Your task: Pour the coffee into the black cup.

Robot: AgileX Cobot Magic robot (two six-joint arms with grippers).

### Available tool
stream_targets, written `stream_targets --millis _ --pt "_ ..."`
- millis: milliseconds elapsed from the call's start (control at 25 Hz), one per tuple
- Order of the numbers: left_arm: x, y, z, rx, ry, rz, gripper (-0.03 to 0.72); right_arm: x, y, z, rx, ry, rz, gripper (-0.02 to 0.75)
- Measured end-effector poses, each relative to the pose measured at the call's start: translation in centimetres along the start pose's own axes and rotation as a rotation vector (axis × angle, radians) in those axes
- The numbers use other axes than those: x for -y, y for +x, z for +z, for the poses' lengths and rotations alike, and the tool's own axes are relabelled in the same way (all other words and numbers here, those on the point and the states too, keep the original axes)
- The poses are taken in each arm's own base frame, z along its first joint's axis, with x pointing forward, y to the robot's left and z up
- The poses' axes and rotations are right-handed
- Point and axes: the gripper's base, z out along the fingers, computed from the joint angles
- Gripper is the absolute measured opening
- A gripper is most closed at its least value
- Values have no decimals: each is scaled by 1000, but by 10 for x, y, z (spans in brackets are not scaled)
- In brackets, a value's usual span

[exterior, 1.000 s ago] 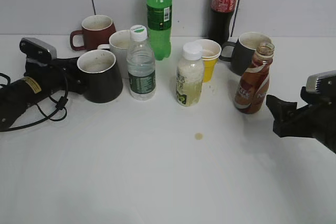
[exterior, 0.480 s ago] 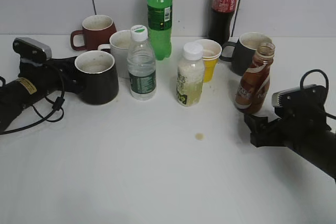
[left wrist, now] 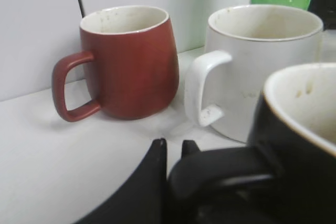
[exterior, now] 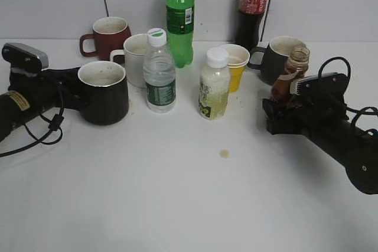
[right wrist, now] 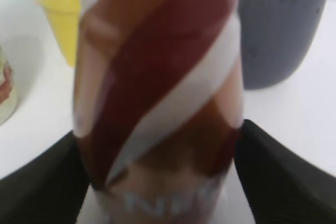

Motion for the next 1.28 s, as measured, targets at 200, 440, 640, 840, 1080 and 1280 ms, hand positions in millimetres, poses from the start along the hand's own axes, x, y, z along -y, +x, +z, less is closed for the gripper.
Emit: stream_targets --millis 200,440,640,840,1080,1280 --pt "5 -3 -3 0 45 23 52 -1 2 20 27 -14 -7 580" --pt "21 -9 -12 -11 91 35 52 -2 6 25 23 -28 -12 503" --pt "48 -14 -13 -13 169 49 51 -4 5 20 16 -48 -18 503" --pt "90 -17 -6 -7 295 76 50 -7 -1 -3 -12 -81 -32 503" --pt "137 -21 -5 8 416 96 50 -10 -14 -29 1 -115 -104 503" --pt "155 -22 -7 10 464 102 50 -16 -22 -39 29 -168 -151 503"
